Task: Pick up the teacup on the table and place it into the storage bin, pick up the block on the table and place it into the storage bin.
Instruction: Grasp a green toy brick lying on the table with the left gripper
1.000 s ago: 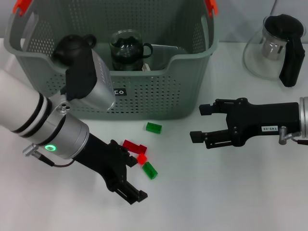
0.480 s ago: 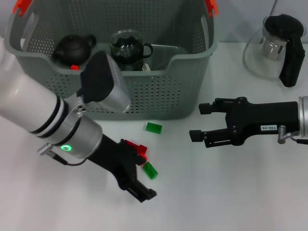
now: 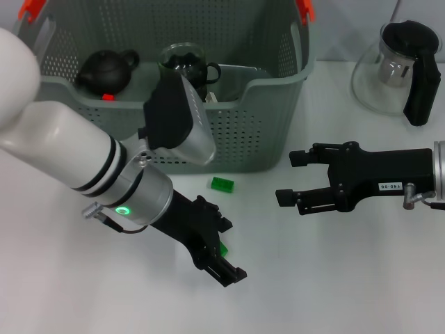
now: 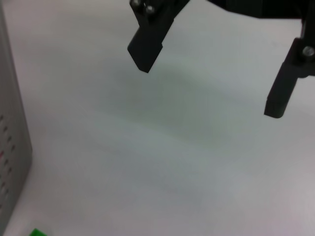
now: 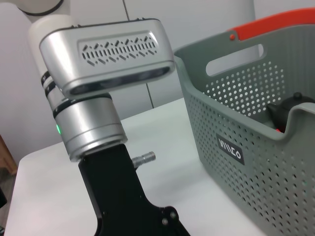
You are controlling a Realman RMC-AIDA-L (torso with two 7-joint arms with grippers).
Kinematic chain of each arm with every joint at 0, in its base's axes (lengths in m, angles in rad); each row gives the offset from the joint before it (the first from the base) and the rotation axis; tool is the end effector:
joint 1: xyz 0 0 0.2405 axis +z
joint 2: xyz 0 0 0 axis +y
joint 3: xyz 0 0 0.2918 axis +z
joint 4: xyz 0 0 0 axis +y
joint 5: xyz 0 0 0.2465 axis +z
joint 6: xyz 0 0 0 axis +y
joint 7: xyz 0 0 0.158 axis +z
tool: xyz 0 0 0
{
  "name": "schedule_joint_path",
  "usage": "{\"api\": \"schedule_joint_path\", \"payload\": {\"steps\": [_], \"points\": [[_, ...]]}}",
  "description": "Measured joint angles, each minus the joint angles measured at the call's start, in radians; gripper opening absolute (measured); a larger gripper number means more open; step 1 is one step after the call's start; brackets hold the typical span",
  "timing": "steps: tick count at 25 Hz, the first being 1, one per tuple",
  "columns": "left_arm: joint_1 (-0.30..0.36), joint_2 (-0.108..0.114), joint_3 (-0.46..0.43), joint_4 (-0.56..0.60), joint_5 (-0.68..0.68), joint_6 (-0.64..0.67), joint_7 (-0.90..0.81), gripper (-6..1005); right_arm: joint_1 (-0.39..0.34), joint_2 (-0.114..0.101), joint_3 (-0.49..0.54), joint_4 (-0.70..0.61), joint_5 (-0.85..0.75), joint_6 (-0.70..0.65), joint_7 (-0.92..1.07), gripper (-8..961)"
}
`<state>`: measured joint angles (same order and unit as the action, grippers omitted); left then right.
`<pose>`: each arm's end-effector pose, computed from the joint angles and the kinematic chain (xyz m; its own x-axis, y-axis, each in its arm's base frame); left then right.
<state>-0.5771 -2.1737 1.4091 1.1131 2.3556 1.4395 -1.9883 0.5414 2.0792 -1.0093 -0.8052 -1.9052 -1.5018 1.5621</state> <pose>-0.2016 0.3772 -0.1130 0.9462 0.2817 -0.1594 0.2742 -0.9593 -0.0677 0.2544 0.3934 -0.0470 0.8593 -0.3278 -0.3927 -0.3814 -0.9221 -0.0648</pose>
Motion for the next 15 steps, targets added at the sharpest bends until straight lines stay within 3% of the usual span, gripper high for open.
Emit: {"api": "schedule_joint_path", "payload": {"steps": [15], "points": [[-0.018,0.000,0.079,-0.052,0.011,-0.076,0.002,949,0.001,-0.005,0.000,0.016,0.000,0.000,-0.005,911]]}}
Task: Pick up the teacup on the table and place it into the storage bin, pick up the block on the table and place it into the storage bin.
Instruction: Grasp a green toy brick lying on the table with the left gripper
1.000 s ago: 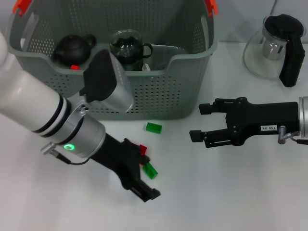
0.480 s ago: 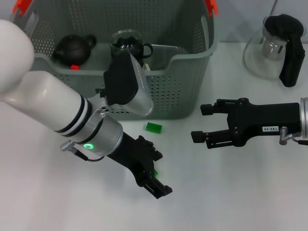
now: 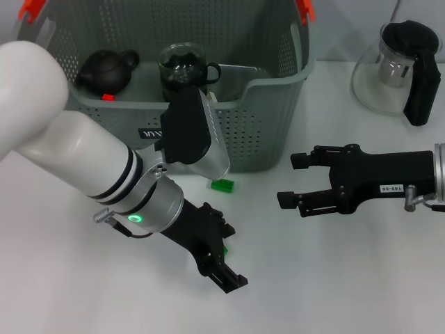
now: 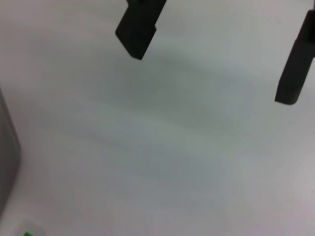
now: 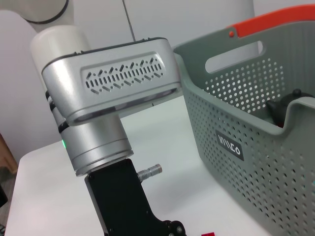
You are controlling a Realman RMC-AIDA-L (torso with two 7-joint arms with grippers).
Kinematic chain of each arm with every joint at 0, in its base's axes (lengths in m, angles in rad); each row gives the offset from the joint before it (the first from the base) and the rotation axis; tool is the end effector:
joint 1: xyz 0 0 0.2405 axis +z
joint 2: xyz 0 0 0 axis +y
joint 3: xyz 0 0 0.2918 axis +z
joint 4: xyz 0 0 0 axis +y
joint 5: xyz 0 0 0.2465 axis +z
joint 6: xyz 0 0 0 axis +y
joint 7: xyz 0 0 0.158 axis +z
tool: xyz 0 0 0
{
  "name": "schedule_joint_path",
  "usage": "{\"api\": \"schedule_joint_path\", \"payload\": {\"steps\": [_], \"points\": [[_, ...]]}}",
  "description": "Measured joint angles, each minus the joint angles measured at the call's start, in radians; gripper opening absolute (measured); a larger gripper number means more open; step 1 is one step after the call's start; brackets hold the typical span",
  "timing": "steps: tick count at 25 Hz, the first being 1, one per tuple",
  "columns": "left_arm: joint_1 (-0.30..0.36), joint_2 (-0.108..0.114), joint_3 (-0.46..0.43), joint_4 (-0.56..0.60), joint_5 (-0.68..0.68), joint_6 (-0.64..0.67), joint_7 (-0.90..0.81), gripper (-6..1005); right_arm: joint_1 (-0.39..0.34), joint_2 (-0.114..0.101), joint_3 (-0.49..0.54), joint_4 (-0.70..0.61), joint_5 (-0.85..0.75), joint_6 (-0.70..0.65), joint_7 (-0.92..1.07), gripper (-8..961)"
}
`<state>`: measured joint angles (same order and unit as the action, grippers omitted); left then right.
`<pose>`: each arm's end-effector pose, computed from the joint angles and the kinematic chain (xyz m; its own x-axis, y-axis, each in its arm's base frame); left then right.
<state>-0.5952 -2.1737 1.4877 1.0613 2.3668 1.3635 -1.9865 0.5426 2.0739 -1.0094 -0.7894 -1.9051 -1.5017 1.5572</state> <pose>-0.2034 0.3769 -0.1326 0.9480 0.2436 -0.2051 0.2334 -0.9697 -0.0726 0.2577 0.3926 -0.0475 0.8579 -0.3350 -0.3895 -0.3868 -0.9202 -0.0604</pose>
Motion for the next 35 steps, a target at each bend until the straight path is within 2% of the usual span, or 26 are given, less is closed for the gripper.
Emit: {"api": "schedule_joint_path", "payload": {"steps": [11,19,30,35], "points": [[-0.006,0.002,0.000,-0.017,0.007,-0.004,0.000,950,0.000,0.000,0.000,0.000,0.000,0.000,0.000,911],[-0.005,0.006,-0.009,-0.005,0.016,0.045,0.000,949,0.000,-0.001,0.000,0.000,0.000,0.000,0.000,912],[0.013,0.007,-0.075,0.072,0.065,0.154,0.006,948,0.004,-0.002,0.000,-0.001,0.000,0.003,-0.001,912],[0.019,0.007,-0.101,0.082,0.068,0.148,0.014,946,0.005,-0.002,0.000,-0.001,0.000,0.003,-0.004,912]]}}
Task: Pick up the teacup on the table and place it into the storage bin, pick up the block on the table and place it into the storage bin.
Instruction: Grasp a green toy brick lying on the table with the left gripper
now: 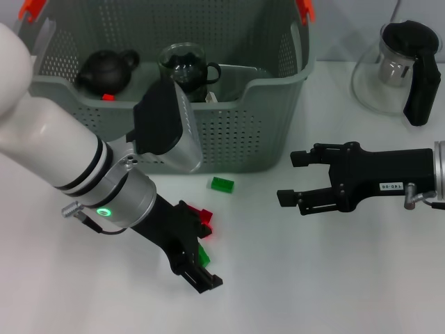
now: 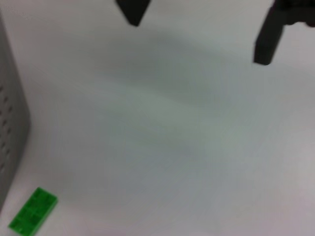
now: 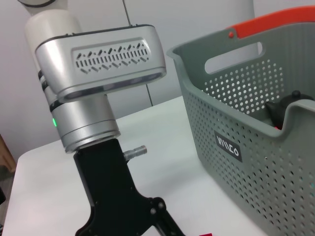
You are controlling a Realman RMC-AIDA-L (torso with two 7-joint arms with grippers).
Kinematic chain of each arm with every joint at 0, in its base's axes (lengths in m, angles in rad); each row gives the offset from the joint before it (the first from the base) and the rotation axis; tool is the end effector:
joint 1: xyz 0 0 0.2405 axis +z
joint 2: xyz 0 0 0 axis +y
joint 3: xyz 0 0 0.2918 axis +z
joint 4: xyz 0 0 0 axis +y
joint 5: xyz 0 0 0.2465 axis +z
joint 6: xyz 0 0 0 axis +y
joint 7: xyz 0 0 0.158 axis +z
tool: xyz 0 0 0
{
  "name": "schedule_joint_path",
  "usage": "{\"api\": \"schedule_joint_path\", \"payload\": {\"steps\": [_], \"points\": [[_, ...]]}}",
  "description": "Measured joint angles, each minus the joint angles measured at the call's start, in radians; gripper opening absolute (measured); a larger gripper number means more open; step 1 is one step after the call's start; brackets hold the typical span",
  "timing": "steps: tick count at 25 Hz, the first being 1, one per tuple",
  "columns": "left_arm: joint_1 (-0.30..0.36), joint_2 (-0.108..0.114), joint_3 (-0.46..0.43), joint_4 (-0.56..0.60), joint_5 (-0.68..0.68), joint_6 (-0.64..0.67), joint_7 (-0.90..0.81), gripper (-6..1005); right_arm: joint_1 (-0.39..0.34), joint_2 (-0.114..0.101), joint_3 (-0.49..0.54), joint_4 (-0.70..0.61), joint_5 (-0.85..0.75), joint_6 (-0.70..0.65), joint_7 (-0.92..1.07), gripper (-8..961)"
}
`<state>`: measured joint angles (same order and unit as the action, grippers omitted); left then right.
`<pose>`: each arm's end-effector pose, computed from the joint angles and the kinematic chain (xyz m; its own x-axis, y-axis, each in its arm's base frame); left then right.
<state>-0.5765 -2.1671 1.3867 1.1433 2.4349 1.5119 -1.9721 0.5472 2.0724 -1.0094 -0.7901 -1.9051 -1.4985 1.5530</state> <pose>-0.2118 0.3747 -0.0998 0.9360 0.2562 -0.2413 0.2489 -0.9666 -0.0611 0.2564 0.3945 -0.0467 0.8618 -0.3263 -0.3883 -0.3794 -0.9228 -0.0667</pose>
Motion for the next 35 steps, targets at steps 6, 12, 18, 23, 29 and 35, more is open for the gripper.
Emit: {"api": "schedule_joint_path", "payload": {"steps": [6,12,18,23,29,35], "points": [[0.020,-0.001,-0.029,-0.013,0.023,-0.027,0.001,944,-0.006,0.000,0.002,0.000,0.001,0.000,-0.003,912],[0.047,-0.005,-0.048,-0.009,0.026,-0.031,-0.003,942,-0.002,0.002,0.011,0.004,0.000,0.000,-0.011,913],[0.050,-0.007,-0.049,-0.017,0.020,-0.078,-0.011,940,0.006,0.002,0.012,0.011,0.000,0.001,-0.011,913],[0.053,-0.007,-0.046,-0.025,0.017,-0.114,-0.012,938,0.007,0.004,0.012,0.011,0.000,0.001,-0.011,913],[0.053,-0.008,-0.039,-0.032,0.016,-0.119,-0.012,936,0.007,0.006,0.012,0.011,0.000,0.002,-0.011,913],[0.053,-0.011,-0.023,-0.033,0.004,-0.114,-0.014,934,0.008,0.006,0.012,0.011,0.000,0.008,-0.011,913]]}}
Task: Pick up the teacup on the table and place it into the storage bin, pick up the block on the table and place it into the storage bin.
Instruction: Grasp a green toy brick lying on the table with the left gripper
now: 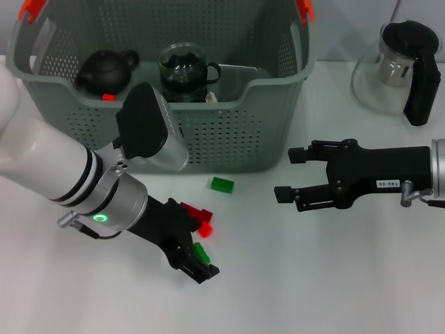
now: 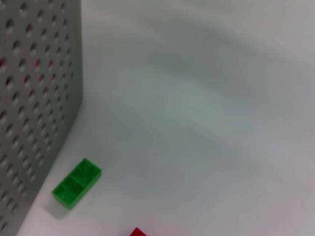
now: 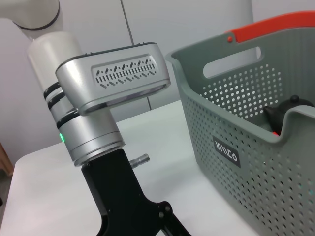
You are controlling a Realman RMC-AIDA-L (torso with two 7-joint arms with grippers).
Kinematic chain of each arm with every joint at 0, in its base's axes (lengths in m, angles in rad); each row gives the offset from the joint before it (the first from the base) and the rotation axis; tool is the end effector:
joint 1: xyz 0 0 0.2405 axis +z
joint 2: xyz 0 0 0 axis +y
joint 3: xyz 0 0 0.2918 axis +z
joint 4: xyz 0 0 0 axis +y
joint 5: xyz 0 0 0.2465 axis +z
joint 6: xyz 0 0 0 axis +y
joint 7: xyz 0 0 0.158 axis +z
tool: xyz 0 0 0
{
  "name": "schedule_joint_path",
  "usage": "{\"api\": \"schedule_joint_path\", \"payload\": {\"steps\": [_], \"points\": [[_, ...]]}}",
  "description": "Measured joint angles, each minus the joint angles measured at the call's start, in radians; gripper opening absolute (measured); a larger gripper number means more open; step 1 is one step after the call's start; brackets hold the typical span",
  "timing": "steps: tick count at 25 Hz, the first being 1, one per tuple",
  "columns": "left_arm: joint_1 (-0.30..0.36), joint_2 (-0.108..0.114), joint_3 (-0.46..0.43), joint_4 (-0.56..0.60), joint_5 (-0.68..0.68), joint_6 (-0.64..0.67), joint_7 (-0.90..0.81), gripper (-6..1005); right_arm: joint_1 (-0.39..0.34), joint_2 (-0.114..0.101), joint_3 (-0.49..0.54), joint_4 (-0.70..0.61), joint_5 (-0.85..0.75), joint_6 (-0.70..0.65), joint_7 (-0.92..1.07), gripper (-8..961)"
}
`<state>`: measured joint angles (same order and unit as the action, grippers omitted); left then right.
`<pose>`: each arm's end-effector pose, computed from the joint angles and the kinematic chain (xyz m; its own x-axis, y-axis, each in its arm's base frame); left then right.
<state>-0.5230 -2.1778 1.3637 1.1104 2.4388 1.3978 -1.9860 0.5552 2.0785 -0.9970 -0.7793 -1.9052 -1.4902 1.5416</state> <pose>-0.2364 0.3775 -0.1044 0.9169 0.3520 -0.1881 0.3262 -0.9325 -0.1548 0.2547 0.3967 -0.0489 0.8590 -0.3213 -0.3987 -0.3789 -0.9226 -0.0730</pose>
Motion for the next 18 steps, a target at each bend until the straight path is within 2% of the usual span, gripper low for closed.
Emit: {"api": "schedule_joint_path", "payload": {"steps": [18], "points": [[0.001,0.000,0.011,-0.030,-0.004,-0.043,-0.003,928,0.003,0.000,0.000,0.000,0.001,0.004,-0.001,914]]}}
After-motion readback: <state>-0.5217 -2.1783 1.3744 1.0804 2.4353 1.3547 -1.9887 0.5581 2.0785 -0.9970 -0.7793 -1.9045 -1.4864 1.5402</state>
